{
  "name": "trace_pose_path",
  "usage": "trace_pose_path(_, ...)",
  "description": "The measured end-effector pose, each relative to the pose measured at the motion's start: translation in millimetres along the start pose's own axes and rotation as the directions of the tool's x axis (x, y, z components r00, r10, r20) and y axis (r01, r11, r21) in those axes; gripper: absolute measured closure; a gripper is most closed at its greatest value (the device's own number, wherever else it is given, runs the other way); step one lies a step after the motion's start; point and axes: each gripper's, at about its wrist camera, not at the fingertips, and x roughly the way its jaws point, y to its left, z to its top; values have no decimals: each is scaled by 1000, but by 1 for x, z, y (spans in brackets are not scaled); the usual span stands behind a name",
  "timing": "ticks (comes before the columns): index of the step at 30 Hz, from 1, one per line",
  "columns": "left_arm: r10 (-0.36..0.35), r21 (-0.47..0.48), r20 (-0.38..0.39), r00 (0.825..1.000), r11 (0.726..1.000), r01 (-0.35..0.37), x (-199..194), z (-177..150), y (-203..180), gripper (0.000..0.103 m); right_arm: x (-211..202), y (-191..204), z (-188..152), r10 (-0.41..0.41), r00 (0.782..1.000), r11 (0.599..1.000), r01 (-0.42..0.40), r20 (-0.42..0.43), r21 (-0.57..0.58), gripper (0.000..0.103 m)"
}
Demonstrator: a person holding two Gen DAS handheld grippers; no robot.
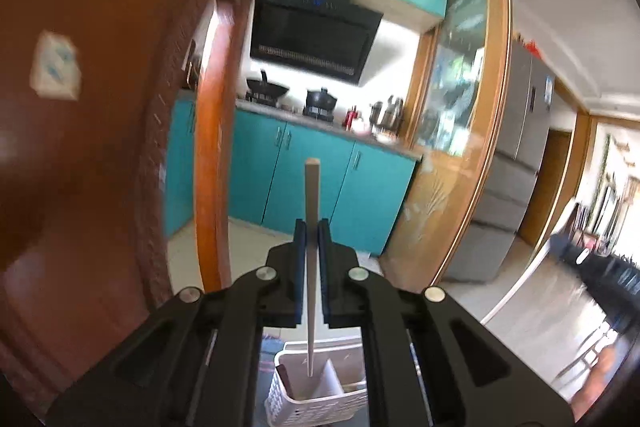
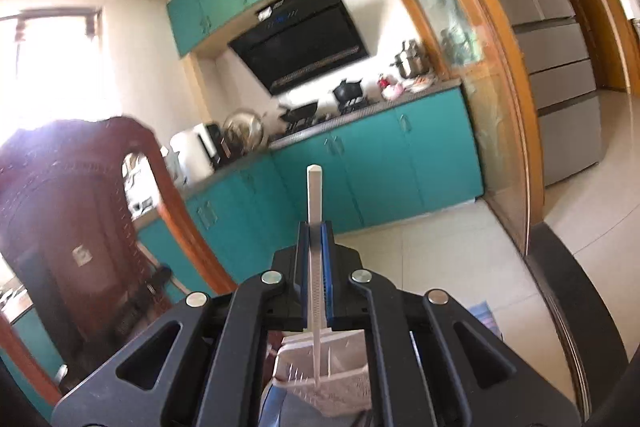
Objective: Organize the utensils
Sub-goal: 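Raise both chopsticks over the white holder, lower them in, open both tools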
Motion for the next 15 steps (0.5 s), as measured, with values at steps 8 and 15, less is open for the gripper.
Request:
trace_pose_path(8,23,70,-192,981,998,-10,51,-42,-15,96,27,-13,-14,-64,998,998,64,18,-2,96)
trace_pose_path(15,33,101,-205,978,995,-12,44,-53,-17,78,49,-17,-34,-85,996,996,85,21,2,96)
